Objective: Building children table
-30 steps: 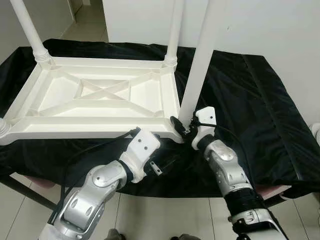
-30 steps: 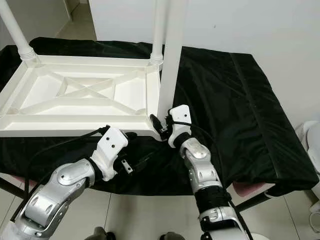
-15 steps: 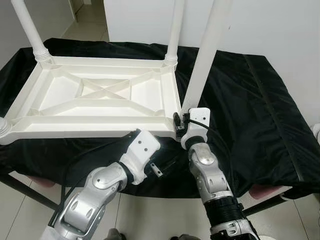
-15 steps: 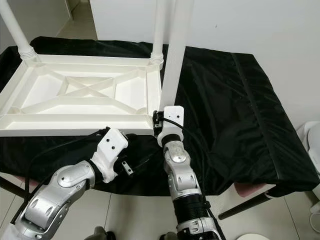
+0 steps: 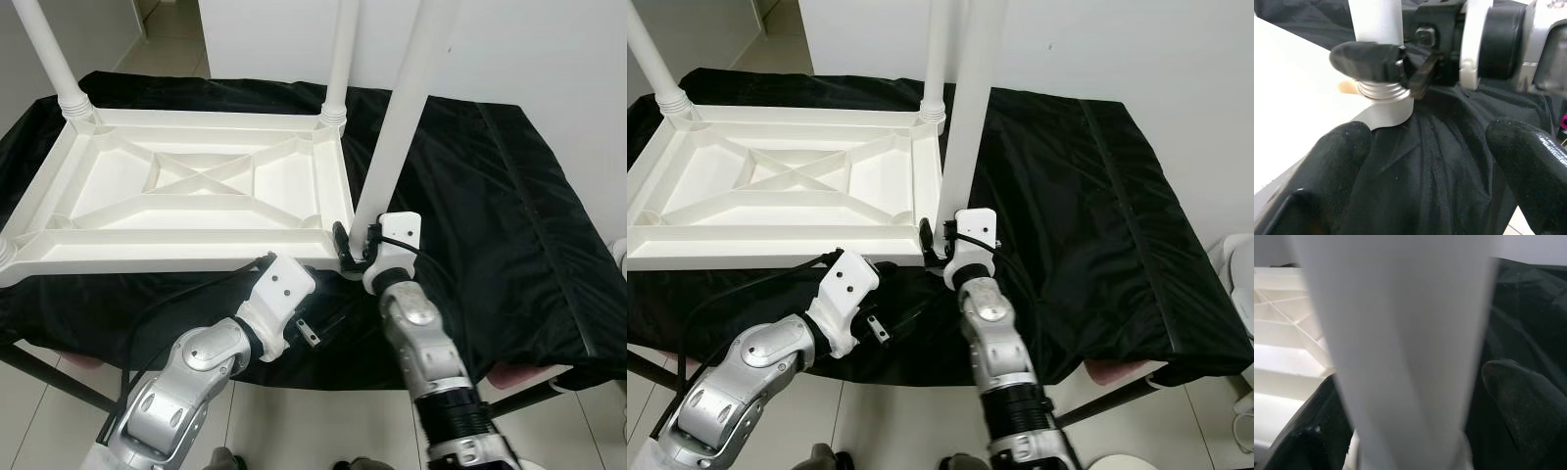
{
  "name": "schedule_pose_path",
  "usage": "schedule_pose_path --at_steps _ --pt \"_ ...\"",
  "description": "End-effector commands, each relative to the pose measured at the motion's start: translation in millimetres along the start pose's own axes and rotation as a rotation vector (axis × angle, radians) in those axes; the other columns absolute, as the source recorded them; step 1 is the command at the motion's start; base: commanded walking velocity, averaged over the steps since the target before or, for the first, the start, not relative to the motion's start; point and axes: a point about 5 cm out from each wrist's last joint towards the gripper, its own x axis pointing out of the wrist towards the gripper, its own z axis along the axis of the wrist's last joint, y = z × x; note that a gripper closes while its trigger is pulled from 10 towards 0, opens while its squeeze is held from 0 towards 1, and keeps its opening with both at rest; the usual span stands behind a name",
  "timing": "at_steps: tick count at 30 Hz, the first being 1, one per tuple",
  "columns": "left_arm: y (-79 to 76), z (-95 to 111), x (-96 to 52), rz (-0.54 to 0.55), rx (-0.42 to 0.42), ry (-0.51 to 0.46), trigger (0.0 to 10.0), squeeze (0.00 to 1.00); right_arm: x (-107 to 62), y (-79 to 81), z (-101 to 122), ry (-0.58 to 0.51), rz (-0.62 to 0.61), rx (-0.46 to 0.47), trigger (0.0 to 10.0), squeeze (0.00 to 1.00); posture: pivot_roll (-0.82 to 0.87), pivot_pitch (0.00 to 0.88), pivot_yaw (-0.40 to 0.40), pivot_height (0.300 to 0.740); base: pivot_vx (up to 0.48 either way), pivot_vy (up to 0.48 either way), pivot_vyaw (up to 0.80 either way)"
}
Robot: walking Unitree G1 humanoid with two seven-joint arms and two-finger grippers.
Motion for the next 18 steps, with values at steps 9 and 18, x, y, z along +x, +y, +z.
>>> schedule_pose_path --at_steps 9,18 --pt "-3.0 -1 1.4 -0.012 -0.006 0.002 10.0 0.00 0.3 -9.5 -1 0.007 0.244 -0.031 10.0 0.00 -0.13 0.108 -0.020 0.740 0.000 0.000 0.00" --pt "-1.4 0 1.3 -0.016 -0.001 0.004 10.0 0.00 9.4 -15.9 0 0.023 0.432 -0.108 10.0 0.00 -0.13 0.110 -0.011 0.740 0.000 0.000 0.00"
